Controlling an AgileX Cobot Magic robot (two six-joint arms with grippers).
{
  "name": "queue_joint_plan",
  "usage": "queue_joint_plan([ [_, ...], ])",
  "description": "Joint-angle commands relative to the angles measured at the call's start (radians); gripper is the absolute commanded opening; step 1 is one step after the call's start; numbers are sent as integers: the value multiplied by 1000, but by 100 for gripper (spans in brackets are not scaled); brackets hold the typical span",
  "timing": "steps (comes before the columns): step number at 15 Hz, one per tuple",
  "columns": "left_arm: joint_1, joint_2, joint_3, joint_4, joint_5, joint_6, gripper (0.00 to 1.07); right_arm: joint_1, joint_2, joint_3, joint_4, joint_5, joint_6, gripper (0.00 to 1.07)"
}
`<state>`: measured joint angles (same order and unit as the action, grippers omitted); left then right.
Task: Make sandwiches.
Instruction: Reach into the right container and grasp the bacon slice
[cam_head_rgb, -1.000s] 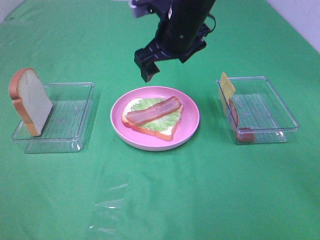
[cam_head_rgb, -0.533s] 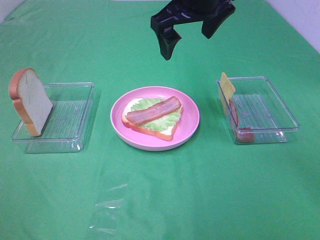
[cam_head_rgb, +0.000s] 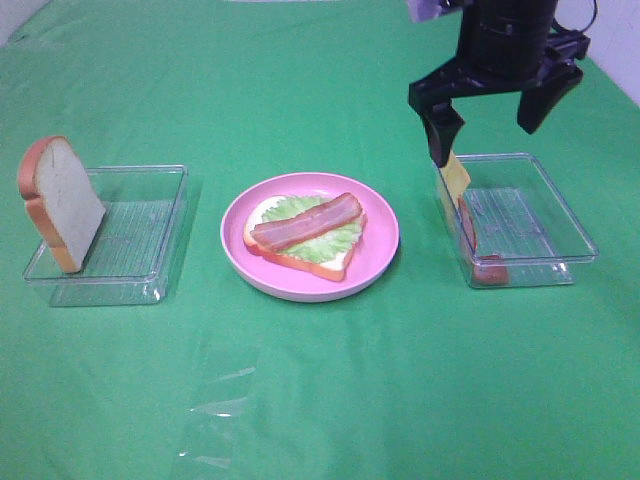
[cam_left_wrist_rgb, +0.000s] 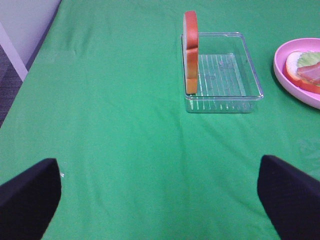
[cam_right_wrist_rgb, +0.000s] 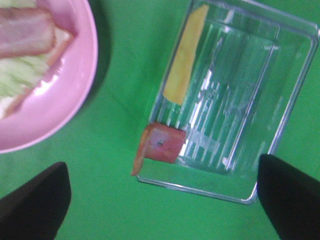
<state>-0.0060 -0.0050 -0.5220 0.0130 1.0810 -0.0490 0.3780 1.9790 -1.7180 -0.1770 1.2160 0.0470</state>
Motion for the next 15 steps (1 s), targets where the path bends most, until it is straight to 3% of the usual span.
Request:
queue_joint_plan([
  [1,3,-4,4,-4,-5,2,100,-21,-9,82,11,39,31,96],
  [5,3,-4,4,-4,-5,2,100,-22,25,180,34,-105,109,96],
  [9,3,-4,4,-4,-5,2,100,-21,88,180,96,-154,108,96],
  [15,3,-4,4,-4,-5,2,100,-21,124,180,90,-167,55,96],
])
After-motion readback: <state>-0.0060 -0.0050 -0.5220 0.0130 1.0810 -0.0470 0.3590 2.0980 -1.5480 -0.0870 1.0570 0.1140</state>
